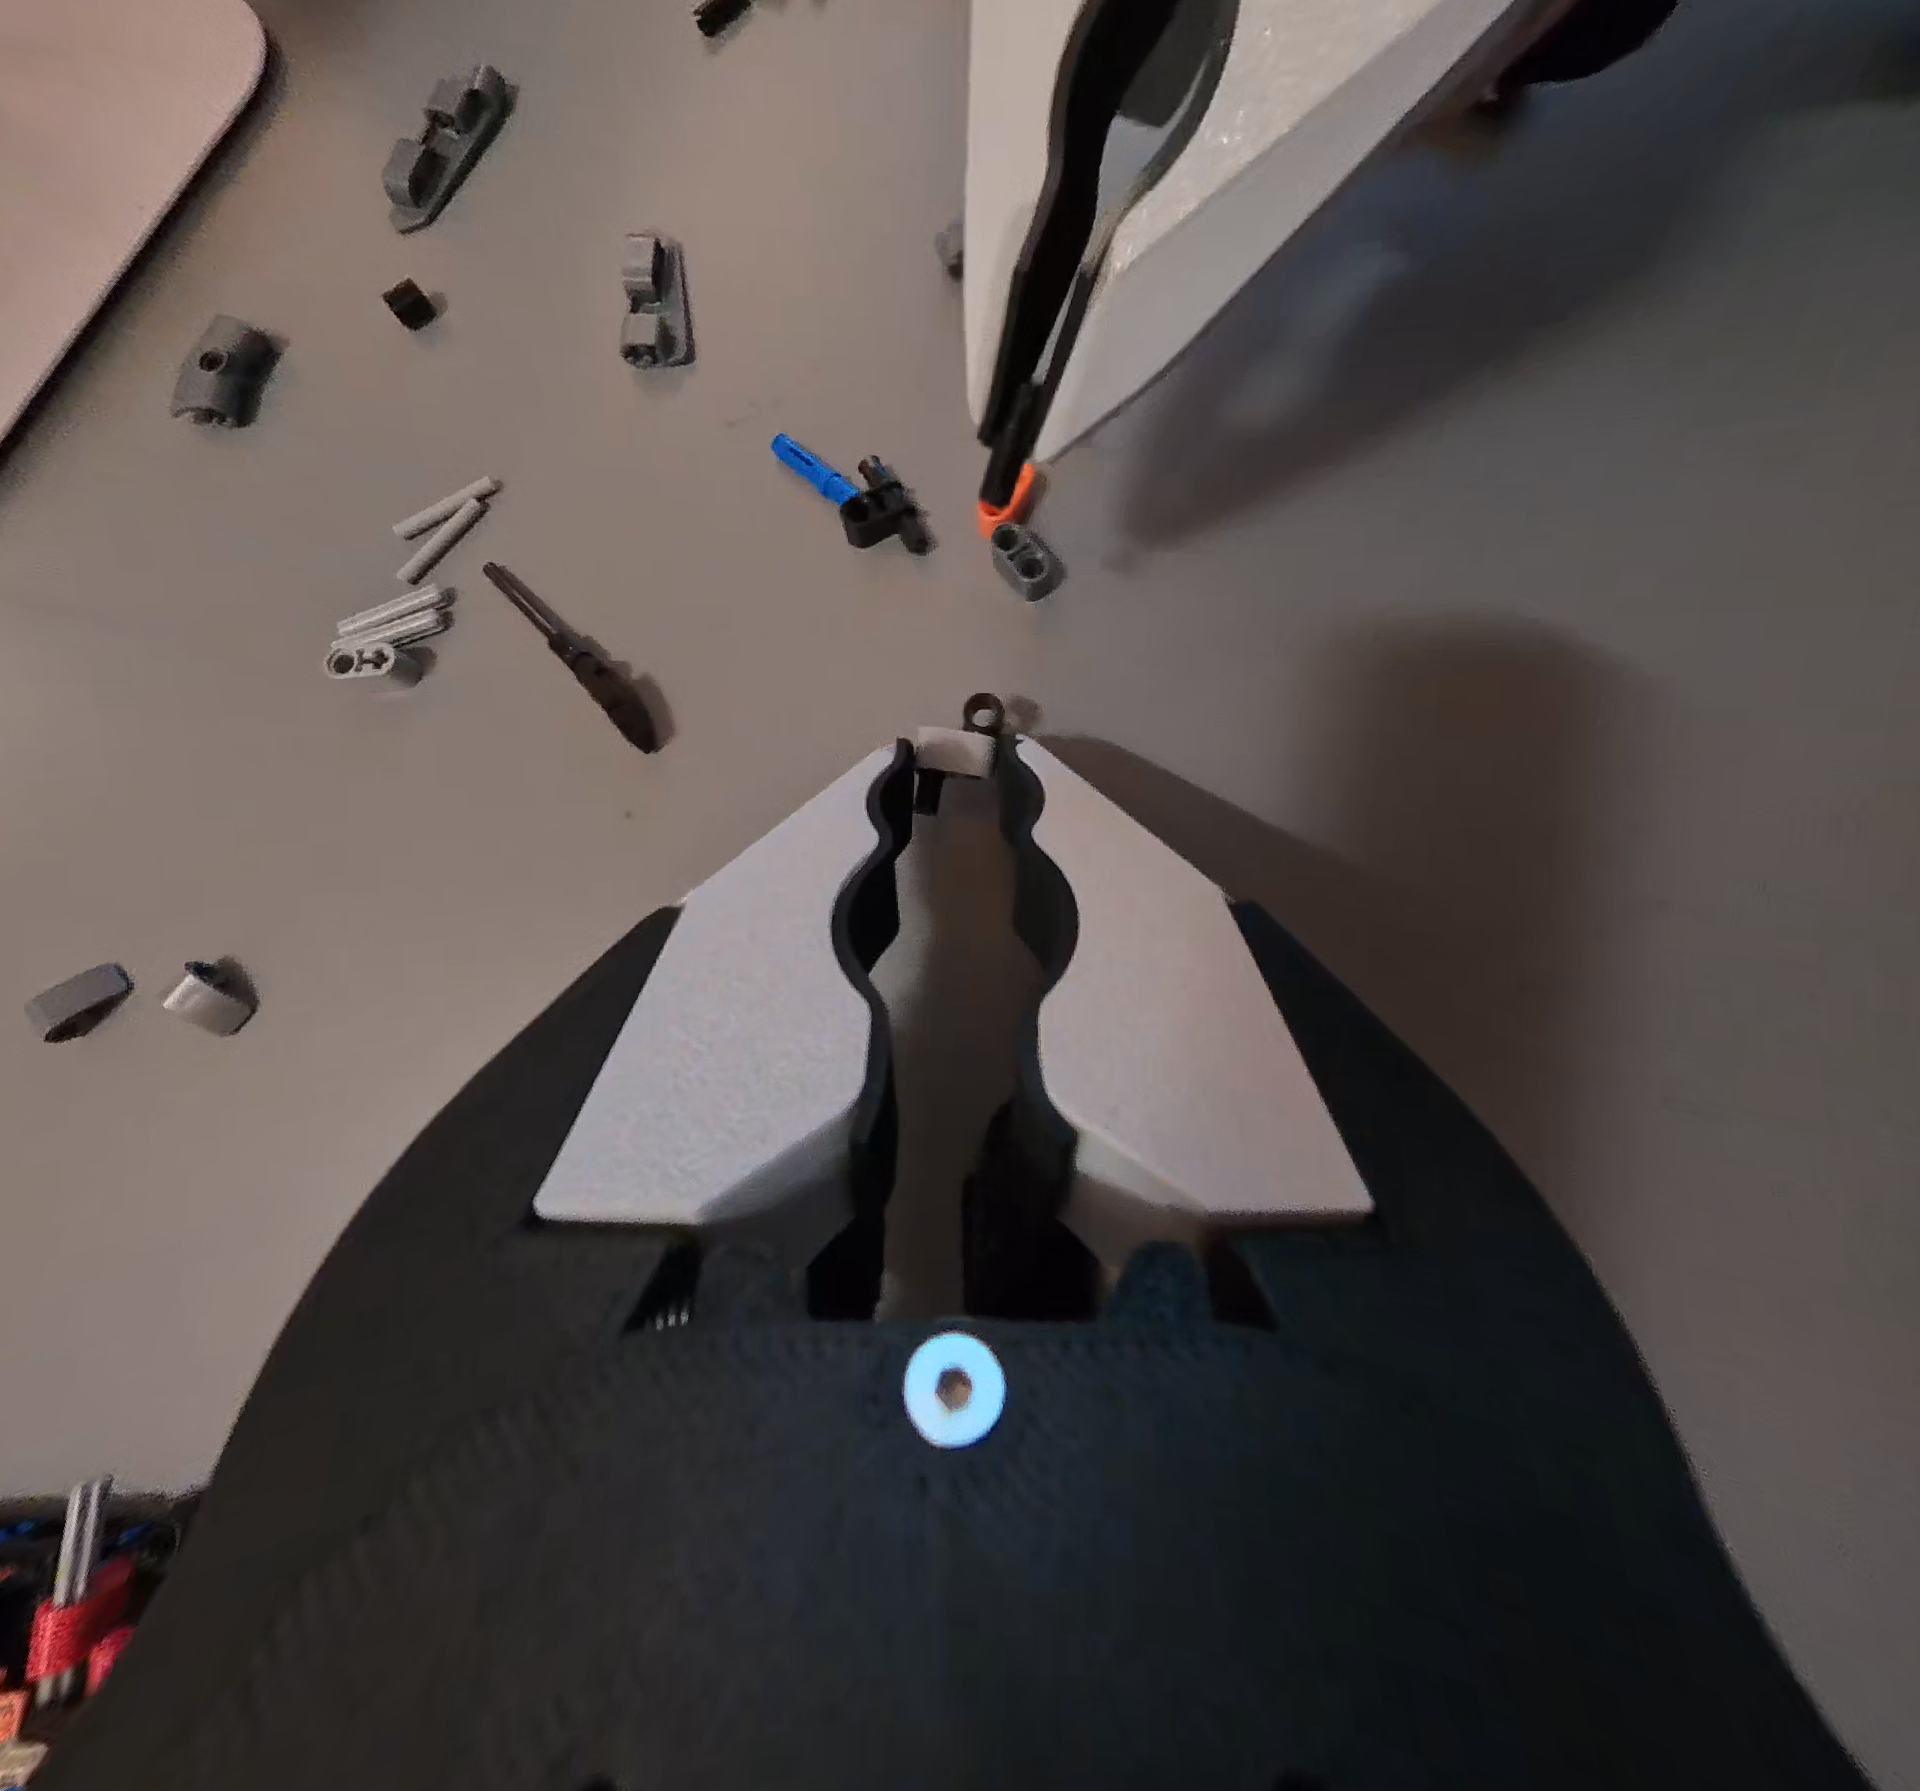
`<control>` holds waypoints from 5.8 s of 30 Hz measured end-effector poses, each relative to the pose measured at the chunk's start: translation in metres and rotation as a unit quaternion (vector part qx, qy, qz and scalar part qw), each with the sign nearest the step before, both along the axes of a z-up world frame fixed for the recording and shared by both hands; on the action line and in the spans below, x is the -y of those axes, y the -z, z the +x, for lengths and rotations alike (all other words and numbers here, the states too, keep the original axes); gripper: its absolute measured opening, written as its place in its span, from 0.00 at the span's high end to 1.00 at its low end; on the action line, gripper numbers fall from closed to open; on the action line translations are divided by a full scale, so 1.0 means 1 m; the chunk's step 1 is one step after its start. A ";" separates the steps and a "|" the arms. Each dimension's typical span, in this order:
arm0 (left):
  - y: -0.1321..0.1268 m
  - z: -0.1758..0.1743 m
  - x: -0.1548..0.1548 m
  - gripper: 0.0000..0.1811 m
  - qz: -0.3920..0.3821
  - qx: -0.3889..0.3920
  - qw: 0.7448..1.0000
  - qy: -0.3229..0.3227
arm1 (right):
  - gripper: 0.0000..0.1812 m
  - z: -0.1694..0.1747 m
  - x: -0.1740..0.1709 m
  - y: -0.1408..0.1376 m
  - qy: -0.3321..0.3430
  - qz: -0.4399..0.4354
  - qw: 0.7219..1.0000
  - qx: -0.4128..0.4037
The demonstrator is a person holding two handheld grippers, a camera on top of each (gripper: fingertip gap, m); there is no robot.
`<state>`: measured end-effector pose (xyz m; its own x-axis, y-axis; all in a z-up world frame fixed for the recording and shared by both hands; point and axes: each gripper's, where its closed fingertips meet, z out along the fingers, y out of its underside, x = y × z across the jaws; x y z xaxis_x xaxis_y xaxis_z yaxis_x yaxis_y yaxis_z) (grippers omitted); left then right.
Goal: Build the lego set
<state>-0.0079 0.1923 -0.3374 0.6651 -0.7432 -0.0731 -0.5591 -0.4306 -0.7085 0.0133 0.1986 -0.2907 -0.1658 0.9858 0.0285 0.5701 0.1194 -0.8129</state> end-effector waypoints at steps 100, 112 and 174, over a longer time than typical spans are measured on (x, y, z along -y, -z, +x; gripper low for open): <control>-0.007 0.073 0.052 0.93 0.041 -0.012 0.987 0.158 | 1.00 0.060 0.055 0.014 0.190 0.056 0.980 0.027; -0.004 0.065 0.042 0.93 0.046 -0.013 0.991 0.124 | 1.00 0.068 0.042 0.012 0.196 -0.002 0.980 -0.012; -0.091 0.065 0.044 0.94 0.076 0.146 0.971 0.174 | 0.97 0.034 0.053 -0.039 -0.024 -0.104 0.994 -0.029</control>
